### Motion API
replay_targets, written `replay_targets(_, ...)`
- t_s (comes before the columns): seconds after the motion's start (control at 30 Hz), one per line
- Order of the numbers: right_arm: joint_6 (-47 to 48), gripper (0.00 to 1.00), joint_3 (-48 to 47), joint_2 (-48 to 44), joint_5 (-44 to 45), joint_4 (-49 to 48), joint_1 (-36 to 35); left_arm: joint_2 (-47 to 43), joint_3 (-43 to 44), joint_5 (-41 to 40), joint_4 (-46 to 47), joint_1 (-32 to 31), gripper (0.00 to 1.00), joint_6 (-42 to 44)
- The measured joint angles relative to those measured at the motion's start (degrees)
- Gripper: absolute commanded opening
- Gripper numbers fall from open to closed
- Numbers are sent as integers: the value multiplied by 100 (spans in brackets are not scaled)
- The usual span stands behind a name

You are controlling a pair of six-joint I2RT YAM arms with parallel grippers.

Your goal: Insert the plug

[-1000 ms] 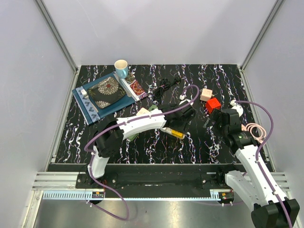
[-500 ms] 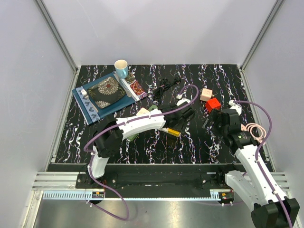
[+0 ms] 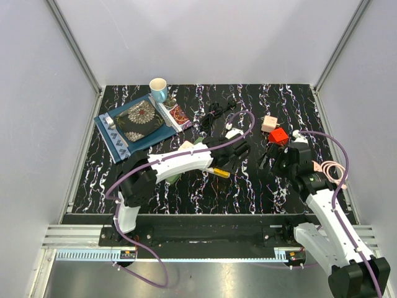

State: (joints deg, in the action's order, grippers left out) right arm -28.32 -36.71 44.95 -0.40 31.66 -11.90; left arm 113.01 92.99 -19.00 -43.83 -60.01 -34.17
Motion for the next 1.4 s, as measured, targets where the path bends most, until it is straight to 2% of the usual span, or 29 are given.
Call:
replay_targets(0.5,105,100,146,-11,-520,-236,-72,-407,-820,-72,529,70,0,-507)
replay_targets(1.4,129,100,149,317,-671,-310,-76,-223,-787,238,542,208,0,-424)
